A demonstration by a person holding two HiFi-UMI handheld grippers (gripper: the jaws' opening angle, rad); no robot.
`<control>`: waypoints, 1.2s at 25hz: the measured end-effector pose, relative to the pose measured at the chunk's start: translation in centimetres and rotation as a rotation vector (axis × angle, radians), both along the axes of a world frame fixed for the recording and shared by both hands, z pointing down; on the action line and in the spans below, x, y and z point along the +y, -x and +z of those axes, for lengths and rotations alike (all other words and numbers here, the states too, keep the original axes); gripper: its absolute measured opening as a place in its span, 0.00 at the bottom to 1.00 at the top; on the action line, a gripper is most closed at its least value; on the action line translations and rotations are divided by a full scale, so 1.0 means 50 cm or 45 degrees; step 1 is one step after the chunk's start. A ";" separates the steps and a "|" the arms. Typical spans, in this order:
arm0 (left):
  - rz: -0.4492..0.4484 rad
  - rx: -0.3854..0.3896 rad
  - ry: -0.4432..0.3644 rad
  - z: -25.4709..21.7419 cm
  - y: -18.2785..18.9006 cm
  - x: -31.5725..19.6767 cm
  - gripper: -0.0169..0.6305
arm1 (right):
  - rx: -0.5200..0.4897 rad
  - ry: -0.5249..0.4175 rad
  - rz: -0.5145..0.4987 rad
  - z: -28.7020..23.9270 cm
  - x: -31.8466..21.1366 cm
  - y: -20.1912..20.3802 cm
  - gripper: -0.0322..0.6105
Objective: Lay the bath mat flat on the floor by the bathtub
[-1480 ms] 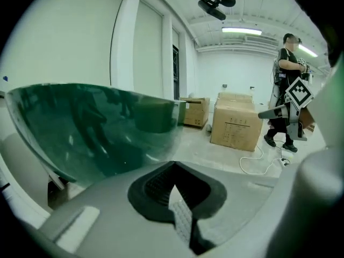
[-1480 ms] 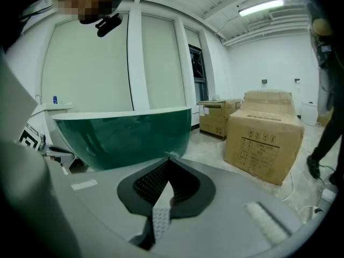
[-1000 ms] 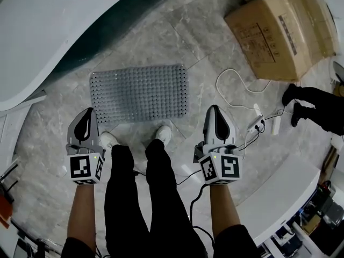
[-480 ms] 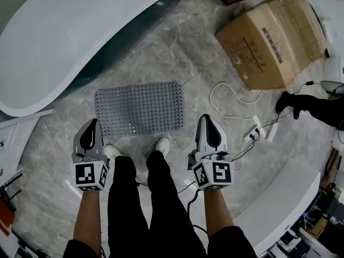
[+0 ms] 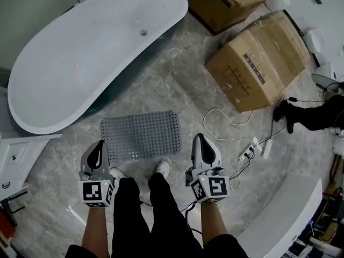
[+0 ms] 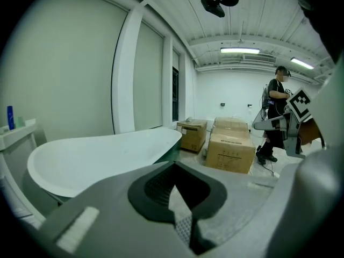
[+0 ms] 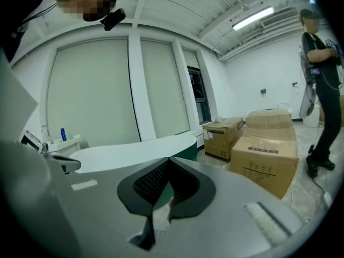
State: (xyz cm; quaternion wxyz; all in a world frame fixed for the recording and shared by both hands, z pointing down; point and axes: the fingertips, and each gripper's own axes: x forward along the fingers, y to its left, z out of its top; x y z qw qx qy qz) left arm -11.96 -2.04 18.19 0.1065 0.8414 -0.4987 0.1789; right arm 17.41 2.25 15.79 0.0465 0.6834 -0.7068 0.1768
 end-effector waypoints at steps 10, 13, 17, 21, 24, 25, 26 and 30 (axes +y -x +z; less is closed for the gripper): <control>-0.019 0.034 -0.113 -0.170 0.000 0.014 0.03 | 0.012 -0.058 -0.035 -0.151 0.006 0.011 0.09; -0.006 0.024 -0.156 -0.220 -0.011 0.019 0.03 | -0.003 -0.104 -0.019 -0.201 0.013 0.007 0.09; -0.014 0.041 -0.208 -0.279 -0.012 0.025 0.03 | -0.002 -0.176 -0.038 -0.264 0.010 0.014 0.09; -0.029 0.055 -0.240 -0.315 -0.013 0.030 0.03 | 0.035 -0.228 -0.086 -0.312 0.004 0.020 0.09; -0.037 0.050 -0.271 -0.343 -0.017 0.036 0.03 | 0.056 -0.254 -0.092 -0.334 0.006 0.008 0.09; -0.040 0.048 -0.285 -0.355 -0.018 0.038 0.03 | 0.059 -0.261 -0.093 -0.342 0.008 0.003 0.09; -0.046 0.048 -0.302 -0.368 -0.018 0.039 0.03 | 0.064 -0.268 -0.095 -0.350 0.010 -0.002 0.09; -0.072 0.055 -0.368 -0.425 -0.018 0.035 0.03 | 0.067 -0.306 -0.101 -0.385 0.015 -0.013 0.09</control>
